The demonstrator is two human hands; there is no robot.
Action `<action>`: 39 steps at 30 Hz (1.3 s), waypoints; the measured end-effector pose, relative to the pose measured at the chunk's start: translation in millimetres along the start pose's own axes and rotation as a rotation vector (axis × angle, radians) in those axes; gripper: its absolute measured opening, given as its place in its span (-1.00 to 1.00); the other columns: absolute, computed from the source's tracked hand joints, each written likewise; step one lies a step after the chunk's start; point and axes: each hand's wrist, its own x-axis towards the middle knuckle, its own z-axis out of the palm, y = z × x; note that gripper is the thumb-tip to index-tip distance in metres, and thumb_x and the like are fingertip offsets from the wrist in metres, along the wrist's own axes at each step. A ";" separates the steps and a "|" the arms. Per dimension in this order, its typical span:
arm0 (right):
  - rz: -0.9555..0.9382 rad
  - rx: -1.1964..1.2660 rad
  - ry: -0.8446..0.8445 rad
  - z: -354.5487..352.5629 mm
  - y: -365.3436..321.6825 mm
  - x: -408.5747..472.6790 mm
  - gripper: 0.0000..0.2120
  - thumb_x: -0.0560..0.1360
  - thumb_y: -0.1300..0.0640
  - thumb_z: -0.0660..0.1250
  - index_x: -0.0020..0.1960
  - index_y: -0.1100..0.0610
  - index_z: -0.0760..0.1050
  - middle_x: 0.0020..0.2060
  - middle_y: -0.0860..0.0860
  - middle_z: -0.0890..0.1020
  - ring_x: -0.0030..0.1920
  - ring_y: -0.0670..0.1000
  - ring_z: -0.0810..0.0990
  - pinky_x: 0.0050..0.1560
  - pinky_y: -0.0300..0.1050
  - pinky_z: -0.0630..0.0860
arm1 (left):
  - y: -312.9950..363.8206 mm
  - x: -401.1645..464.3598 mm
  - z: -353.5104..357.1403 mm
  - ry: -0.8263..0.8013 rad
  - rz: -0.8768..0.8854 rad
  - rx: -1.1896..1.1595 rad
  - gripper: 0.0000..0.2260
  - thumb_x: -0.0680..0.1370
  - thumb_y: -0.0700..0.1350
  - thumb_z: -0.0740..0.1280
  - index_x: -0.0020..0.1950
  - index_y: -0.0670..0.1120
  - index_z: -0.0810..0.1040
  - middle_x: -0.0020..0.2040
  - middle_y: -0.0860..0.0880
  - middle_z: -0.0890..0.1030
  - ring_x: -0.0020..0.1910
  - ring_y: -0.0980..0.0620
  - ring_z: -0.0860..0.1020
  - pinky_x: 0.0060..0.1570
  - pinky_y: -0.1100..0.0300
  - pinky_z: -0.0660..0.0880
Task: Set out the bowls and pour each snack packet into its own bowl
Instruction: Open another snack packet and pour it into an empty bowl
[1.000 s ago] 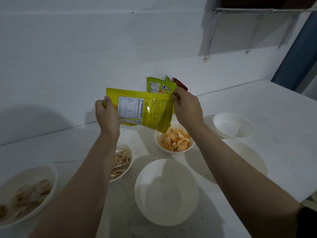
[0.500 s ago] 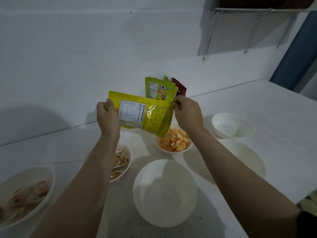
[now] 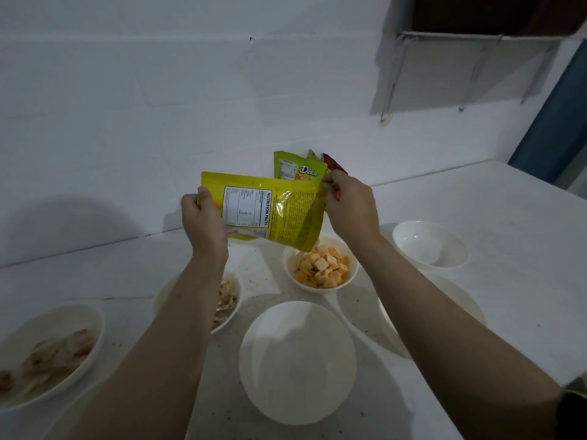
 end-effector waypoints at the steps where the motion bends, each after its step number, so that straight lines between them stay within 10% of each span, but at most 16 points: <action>1: -0.006 0.009 -0.001 -2.5 0.0 1.8 -0.82 0.60 0.13 0.19 0.08 0.06 0.57 -0.11 0.03 0.66 -0.12 0.10 0.59 -0.13 0.07 0.56 | -0.1 -1.1 1.7 0.008 -0.006 -0.008 -0.70 0.68 0.00 0.10 -0.24 -0.03 0.26 -0.26 0.08 0.36 -0.33 0.19 0.35 -0.39 0.44 0.35; 18: -0.083 0.115 0.070 -75.5 65.9 33.3 -0.81 0.60 0.15 0.19 0.09 0.09 0.57 -0.10 0.01 0.62 -0.09 -0.01 0.55 -0.07 -0.05 0.51 | 4.9 -65.8 89.1 0.097 -0.053 -0.109 -0.70 0.67 0.01 0.13 -0.25 -0.03 0.29 -0.28 0.05 0.39 -0.33 0.12 0.36 -0.19 0.13 0.38; 39: 0.104 0.044 -0.068 -160.8 222.5 49.9 -0.82 0.61 0.18 0.19 0.07 0.11 0.57 -0.18 0.00 0.58 -0.17 0.00 0.49 -0.19 -0.15 0.37 | -9.7 -156.8 226.1 -0.049 0.019 0.053 -0.80 0.68 -0.01 0.12 -0.09 -0.05 0.40 -0.23 0.13 0.43 -0.18 0.05 0.43 -0.17 0.24 0.32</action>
